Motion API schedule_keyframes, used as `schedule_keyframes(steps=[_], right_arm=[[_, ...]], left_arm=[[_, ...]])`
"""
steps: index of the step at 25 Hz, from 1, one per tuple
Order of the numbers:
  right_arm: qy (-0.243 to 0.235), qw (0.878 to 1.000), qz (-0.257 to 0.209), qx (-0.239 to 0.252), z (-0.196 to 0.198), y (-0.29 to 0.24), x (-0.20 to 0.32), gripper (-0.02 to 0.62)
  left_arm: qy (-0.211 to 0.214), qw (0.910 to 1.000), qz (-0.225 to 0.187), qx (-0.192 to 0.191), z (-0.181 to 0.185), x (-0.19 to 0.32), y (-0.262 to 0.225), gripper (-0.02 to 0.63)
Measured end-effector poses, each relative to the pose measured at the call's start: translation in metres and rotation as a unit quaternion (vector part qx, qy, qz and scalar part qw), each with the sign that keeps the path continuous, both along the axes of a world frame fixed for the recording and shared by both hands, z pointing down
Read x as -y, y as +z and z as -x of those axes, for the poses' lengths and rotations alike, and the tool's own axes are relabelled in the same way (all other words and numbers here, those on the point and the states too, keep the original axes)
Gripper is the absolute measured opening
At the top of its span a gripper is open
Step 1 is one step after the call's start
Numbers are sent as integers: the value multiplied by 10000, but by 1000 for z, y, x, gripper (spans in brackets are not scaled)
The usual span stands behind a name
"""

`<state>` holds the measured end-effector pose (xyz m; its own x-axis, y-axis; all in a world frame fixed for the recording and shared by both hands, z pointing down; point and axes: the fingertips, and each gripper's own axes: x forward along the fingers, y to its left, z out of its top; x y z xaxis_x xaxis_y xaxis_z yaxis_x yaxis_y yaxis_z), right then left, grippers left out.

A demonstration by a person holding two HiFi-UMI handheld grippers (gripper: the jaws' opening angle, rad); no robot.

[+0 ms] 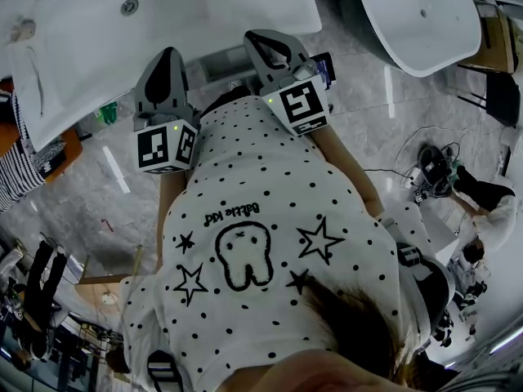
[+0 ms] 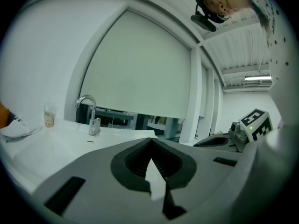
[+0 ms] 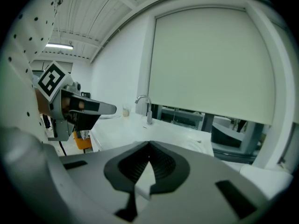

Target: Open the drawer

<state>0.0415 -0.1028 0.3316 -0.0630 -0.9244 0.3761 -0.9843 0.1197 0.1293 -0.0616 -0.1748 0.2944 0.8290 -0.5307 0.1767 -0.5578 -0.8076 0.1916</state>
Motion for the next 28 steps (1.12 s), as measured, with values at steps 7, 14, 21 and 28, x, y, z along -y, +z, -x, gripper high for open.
schedule_keyframes(steps=[7, 14, 21, 28], right_arm=[[39, 10000, -33, -3, -1, -1, -1, 14], [66, 10000, -52, 23, -3, -1, -1, 14], [90, 9999, -64, 32, -6, -1, -2, 14], [57, 10000, -56, 19, -3, -2, -2, 14]], left_arm=[[31, 10000, -17, -1, -1, -1, 0, 5], [58, 10000, -40, 25, -3, -1, -1, 5], [70, 10000, -54, 27, -5, -2, -1, 5], [86, 9999, -53, 34, -5, -2, -1, 5]])
